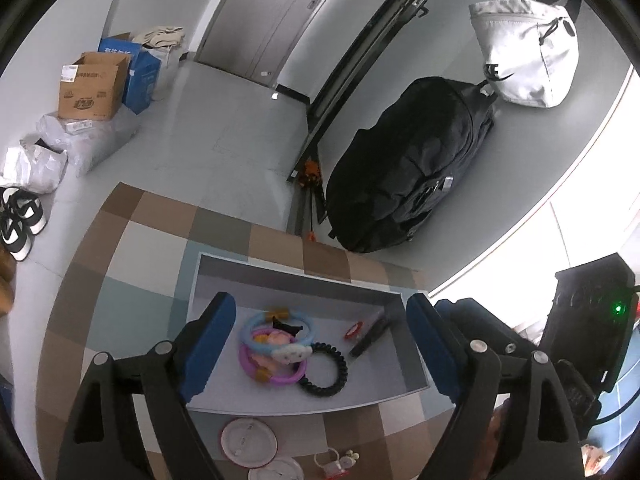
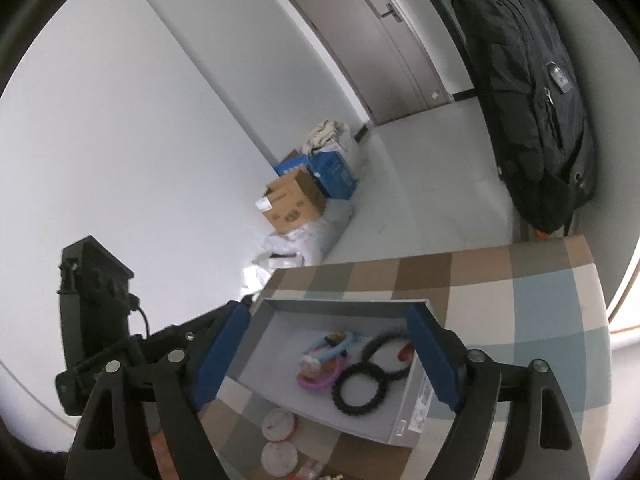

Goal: Organize jewelry
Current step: 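Lift both open grippers out of the box back over the table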

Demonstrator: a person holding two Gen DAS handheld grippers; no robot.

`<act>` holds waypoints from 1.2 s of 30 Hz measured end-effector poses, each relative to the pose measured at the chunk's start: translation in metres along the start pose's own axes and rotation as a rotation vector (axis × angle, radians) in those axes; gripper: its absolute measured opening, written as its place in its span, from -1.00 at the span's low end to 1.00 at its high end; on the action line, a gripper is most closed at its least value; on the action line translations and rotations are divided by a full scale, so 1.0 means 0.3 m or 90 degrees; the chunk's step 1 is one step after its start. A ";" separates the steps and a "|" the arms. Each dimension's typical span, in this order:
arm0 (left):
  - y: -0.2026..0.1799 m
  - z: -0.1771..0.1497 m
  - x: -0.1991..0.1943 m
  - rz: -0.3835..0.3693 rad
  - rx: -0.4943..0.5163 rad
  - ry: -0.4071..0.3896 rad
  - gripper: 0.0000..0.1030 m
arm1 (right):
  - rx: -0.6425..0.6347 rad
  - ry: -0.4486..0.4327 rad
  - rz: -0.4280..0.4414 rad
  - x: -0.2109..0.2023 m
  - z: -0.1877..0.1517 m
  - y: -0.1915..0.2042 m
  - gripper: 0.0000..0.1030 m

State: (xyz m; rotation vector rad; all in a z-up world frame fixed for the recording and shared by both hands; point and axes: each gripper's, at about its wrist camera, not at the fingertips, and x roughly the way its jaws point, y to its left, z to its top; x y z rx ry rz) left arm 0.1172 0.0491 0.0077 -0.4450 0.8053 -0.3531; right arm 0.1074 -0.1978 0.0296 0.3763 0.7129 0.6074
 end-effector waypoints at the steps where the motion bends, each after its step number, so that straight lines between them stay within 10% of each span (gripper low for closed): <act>1: 0.000 -0.001 0.001 0.005 0.001 0.003 0.63 | -0.001 0.001 -0.005 -0.002 0.000 0.002 0.64; 22: 0.072 -0.027 -0.128 0.156 -0.019 -0.064 0.63 | -0.013 0.003 -0.024 -0.067 -0.029 0.046 0.90; 36: 0.047 -0.110 -0.199 0.174 0.006 -0.058 0.64 | -0.030 0.009 -0.042 -0.128 -0.090 0.071 0.97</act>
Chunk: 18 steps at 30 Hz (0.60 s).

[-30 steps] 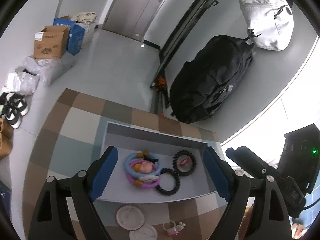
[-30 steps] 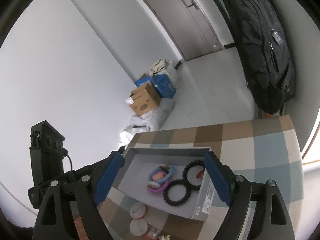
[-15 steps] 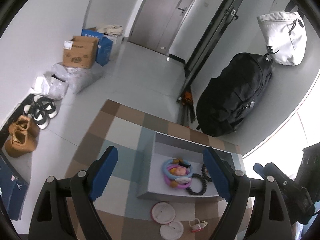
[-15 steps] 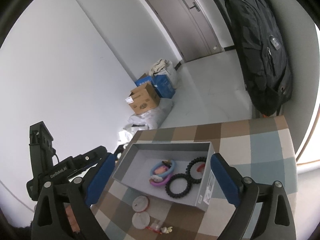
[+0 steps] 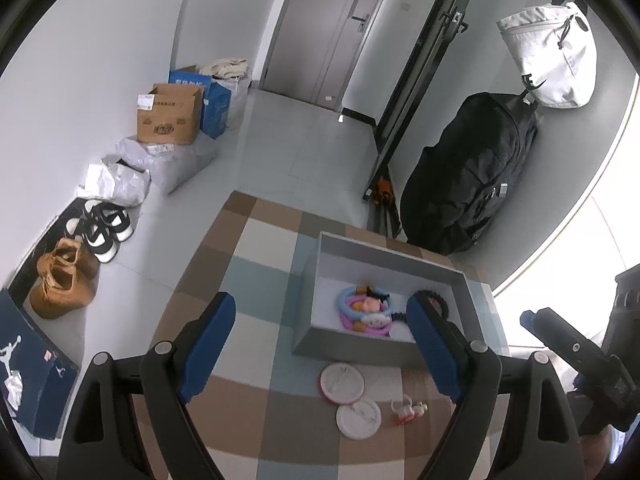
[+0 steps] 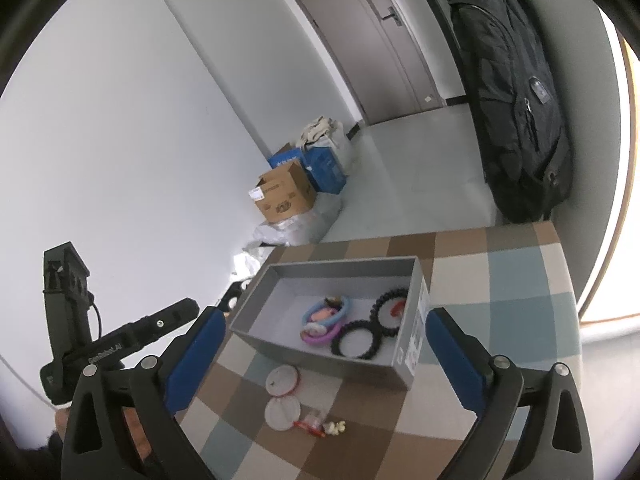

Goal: Organize jewelry
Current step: 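Lift both open grippers out of the box back over the table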

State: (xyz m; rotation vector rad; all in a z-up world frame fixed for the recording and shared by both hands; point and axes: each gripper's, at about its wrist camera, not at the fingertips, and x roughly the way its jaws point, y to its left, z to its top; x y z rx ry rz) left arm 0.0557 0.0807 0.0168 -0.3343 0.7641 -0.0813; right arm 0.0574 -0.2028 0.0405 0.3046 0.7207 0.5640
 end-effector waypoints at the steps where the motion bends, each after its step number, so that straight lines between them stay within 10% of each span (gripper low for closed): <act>1: 0.001 -0.005 -0.002 0.001 -0.002 0.004 0.64 | 0.000 0.001 -0.001 -0.001 -0.008 -0.002 0.98; 18: 0.013 -0.105 -0.028 0.019 0.002 0.049 0.80 | -0.053 0.068 -0.024 0.003 -0.132 0.027 1.00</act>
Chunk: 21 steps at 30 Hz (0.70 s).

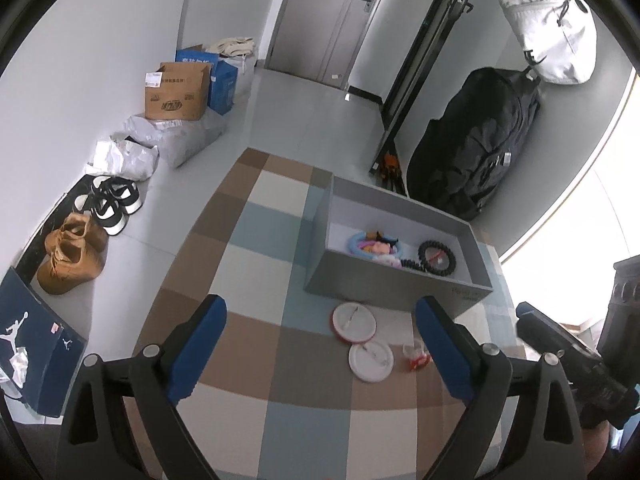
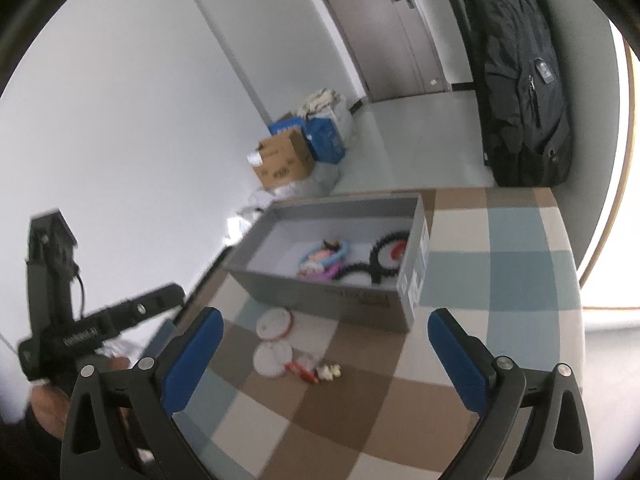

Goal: Organize jewelry
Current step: 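Lift both open grippers out of the box back over the table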

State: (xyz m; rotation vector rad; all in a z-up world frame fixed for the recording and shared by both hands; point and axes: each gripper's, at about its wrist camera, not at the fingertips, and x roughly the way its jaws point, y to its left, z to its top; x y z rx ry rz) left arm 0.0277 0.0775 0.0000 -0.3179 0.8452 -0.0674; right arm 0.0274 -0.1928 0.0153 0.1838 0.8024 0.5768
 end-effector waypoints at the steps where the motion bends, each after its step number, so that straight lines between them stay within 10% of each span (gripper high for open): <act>1: 0.000 -0.004 0.001 0.001 0.000 0.004 0.80 | -0.008 0.007 -0.005 0.005 -0.007 0.003 1.00; 21: 0.026 -0.043 0.003 0.036 0.006 0.033 0.80 | -0.130 0.117 -0.002 0.167 -0.112 0.141 0.30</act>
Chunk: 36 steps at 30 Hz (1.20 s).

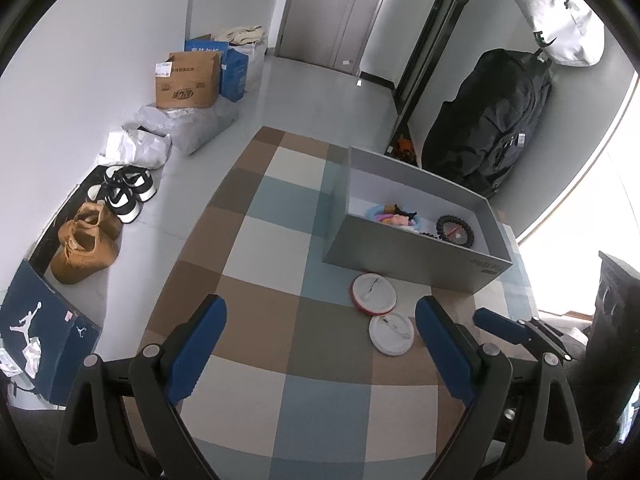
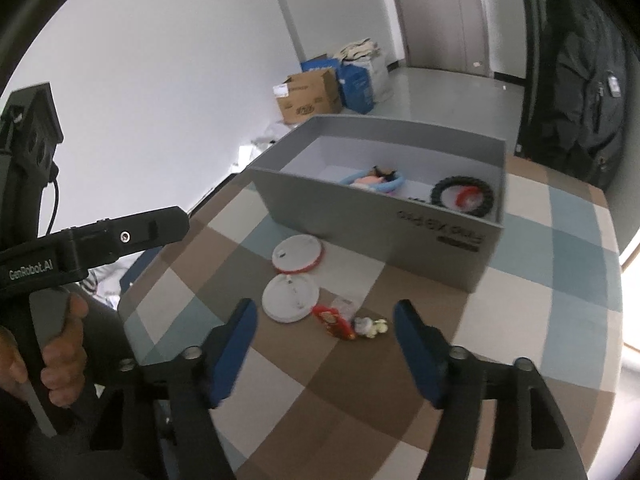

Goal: Organize jewelry
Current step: 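Lift both open grippers out of the box back over the table, then grasp the small red-and-white item with the right gripper while the left approaches the white badge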

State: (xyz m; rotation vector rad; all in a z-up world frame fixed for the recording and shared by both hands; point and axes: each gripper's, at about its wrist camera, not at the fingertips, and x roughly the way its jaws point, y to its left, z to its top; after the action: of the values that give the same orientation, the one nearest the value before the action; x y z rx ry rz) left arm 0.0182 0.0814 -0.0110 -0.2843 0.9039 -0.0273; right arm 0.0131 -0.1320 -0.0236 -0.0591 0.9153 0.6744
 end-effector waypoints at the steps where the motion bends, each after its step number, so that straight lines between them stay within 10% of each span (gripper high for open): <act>1: 0.003 -0.001 0.003 0.001 -0.001 0.003 0.80 | -0.002 0.003 0.000 0.006 -0.001 0.005 0.25; 19: 0.022 -0.002 0.029 0.012 -0.006 0.029 0.80 | -0.026 0.016 -0.069 0.071 0.006 0.023 -0.66; 36: -0.027 -0.029 0.051 -0.010 0.047 0.046 0.80 | 0.151 -0.079 0.070 -0.056 0.066 -0.114 -0.67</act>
State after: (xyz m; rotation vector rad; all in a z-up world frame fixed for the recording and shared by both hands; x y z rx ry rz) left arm 0.0219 0.0696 -0.0258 -0.2232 0.9704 -0.0857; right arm 0.0393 -0.1615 -0.0066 0.2428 0.8779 0.6600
